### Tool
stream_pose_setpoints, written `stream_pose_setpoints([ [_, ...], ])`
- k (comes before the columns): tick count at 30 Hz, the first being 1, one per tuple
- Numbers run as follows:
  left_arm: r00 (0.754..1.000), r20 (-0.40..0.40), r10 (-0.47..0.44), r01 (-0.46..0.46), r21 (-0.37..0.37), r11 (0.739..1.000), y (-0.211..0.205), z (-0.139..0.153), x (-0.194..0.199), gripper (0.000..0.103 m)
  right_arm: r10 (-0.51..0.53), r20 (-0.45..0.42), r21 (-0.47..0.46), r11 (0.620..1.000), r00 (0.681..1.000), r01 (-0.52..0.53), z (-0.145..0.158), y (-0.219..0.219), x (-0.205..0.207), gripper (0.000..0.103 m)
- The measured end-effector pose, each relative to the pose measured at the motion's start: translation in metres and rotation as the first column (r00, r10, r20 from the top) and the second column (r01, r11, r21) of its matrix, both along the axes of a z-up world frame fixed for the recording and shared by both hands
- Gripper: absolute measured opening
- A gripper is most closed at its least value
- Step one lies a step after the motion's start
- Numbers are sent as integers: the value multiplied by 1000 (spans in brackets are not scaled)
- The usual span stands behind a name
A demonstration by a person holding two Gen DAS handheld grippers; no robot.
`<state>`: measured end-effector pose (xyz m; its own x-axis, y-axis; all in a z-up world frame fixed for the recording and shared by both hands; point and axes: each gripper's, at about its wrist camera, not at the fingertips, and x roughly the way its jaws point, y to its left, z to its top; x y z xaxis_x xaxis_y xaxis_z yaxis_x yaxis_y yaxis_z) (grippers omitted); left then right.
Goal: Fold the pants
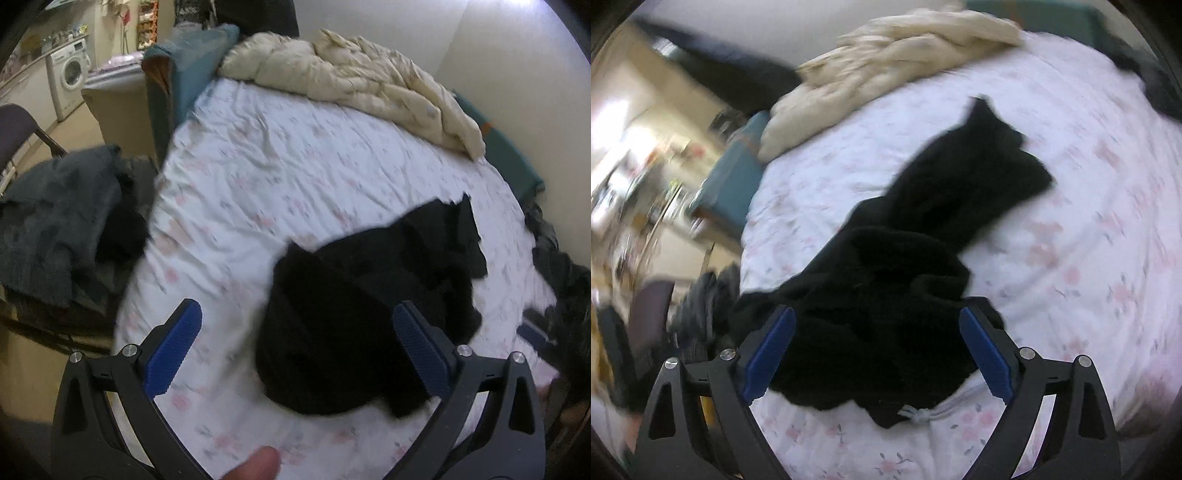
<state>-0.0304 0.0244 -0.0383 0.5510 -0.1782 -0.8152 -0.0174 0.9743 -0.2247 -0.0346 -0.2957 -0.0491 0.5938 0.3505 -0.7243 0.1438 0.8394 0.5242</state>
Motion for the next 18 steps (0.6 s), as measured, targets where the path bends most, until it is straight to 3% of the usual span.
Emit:
stream_pose_setpoints([
  [6, 972, -46, -230, 231, 28, 973, -100, -19, -28, 101, -149, -10, 162, 976, 989, 148, -5, -52, 0, 93],
  [8, 960, -82, -268, 273, 45, 961, -132, -33, -33, 101, -177, -35, 256, 950, 984, 180, -12, -68, -1, 93],
  [11, 939, -132, -317, 326, 57, 944, -172, -54, -31, 101, -245, -47, 282, 927, 968, 248, -14, -92, -10, 93],
  [14, 902, -220, -371, 401, 111, 910, -208, -86, -20, 98, -300, -62, 327, 895, 952, 303, -17, -110, -19, 93],
  [17, 880, -295, -373, 434, 177, 883, -225, -112, -7, 80, -295, -90, 374, 875, 951, 307, -22, -116, -22, 93],
  [18, 880, -298, -370, 441, 222, 870, -230, -118, -3, 65, -289, -97, 383, 872, 953, 303, -24, -116, -22, 93],
])
